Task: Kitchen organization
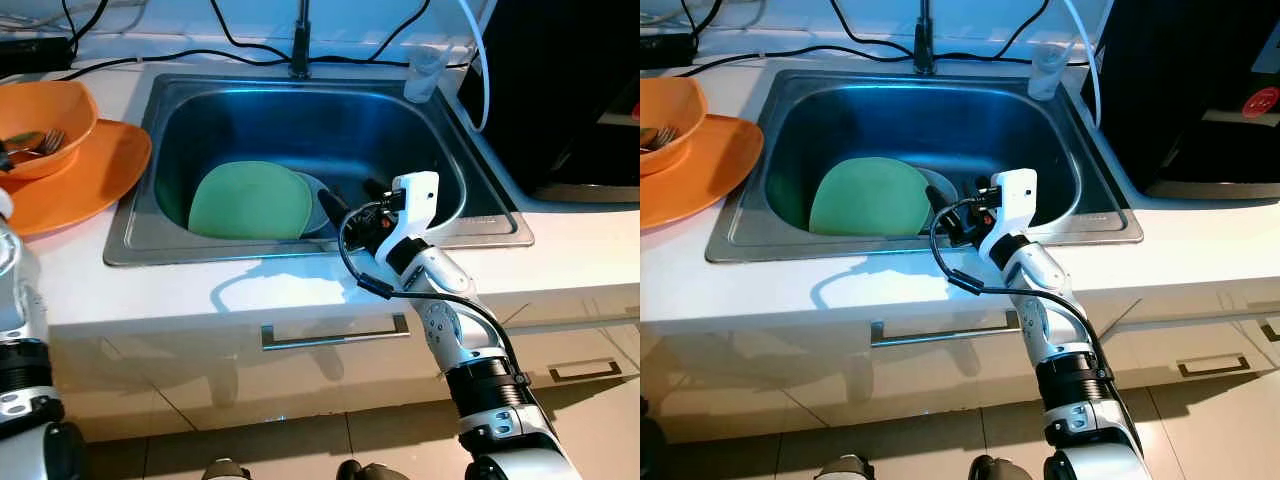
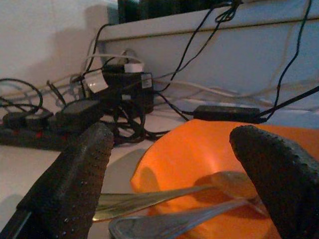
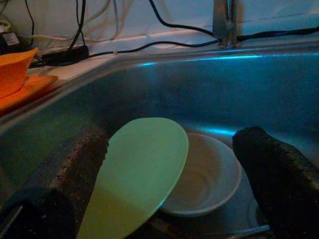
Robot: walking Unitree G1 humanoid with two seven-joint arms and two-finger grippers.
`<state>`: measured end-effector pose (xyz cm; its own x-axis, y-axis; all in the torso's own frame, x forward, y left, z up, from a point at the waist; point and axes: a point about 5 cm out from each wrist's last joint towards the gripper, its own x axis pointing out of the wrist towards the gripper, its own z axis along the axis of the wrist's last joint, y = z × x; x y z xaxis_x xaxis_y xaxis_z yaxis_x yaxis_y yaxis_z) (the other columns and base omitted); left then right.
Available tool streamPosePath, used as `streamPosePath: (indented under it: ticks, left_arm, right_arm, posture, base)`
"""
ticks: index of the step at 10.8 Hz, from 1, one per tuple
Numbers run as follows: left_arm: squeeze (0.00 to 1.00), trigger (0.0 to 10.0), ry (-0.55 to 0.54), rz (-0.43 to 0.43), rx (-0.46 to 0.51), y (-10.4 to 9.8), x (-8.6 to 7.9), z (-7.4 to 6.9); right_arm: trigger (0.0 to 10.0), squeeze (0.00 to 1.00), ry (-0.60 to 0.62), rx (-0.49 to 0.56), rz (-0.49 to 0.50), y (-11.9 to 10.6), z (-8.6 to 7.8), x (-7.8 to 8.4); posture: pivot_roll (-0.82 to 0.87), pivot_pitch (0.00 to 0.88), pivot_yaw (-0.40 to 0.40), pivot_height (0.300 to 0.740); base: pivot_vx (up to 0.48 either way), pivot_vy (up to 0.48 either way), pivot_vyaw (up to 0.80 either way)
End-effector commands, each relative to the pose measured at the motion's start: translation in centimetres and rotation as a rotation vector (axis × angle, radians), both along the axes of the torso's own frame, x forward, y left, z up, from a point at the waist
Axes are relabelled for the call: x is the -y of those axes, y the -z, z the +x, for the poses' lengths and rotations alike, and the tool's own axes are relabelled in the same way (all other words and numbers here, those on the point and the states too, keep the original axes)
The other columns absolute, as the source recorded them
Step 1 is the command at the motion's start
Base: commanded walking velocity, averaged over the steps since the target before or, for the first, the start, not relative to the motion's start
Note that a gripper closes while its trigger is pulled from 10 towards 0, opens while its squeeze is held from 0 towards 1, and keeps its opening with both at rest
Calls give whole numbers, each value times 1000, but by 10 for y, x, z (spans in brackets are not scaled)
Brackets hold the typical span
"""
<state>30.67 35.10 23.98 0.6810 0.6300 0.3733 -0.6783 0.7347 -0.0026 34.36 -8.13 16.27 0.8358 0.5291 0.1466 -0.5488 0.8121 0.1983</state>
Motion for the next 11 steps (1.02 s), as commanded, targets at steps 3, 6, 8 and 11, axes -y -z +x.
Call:
streamPosePath:
  ticks: [3, 6, 8, 11]
  left_arm:
    - [0, 10000, 49, -132, -37, 17, -3, 7]
    - [0, 10000, 63, -169, -32, 17, -4, 13]
    - [0, 10000, 67, -138, -2, 7, -4, 14]
    - [0, 10000, 65, -98, 18, -4, -5, 13]
  right_arm:
    - [10000, 1000, 19, -3, -9, -1, 0, 5]
    - [10000, 1000, 35, -4, -8, 0, -1, 7]
    - [10000, 1000, 43, -4, -3, 0, -1, 8]
    - [10000, 1000, 46, -4, 1, -1, 0, 7]
  posture:
    - [154, 153, -61, 740]
    - [147, 151, -52, 740]
    - [147, 150, -50, 740]
    - [156, 145, -46, 740]
  base:
    - [0, 0, 0]
    - [0, 0, 0]
    - [0, 0, 0]
    - [0, 0, 0]
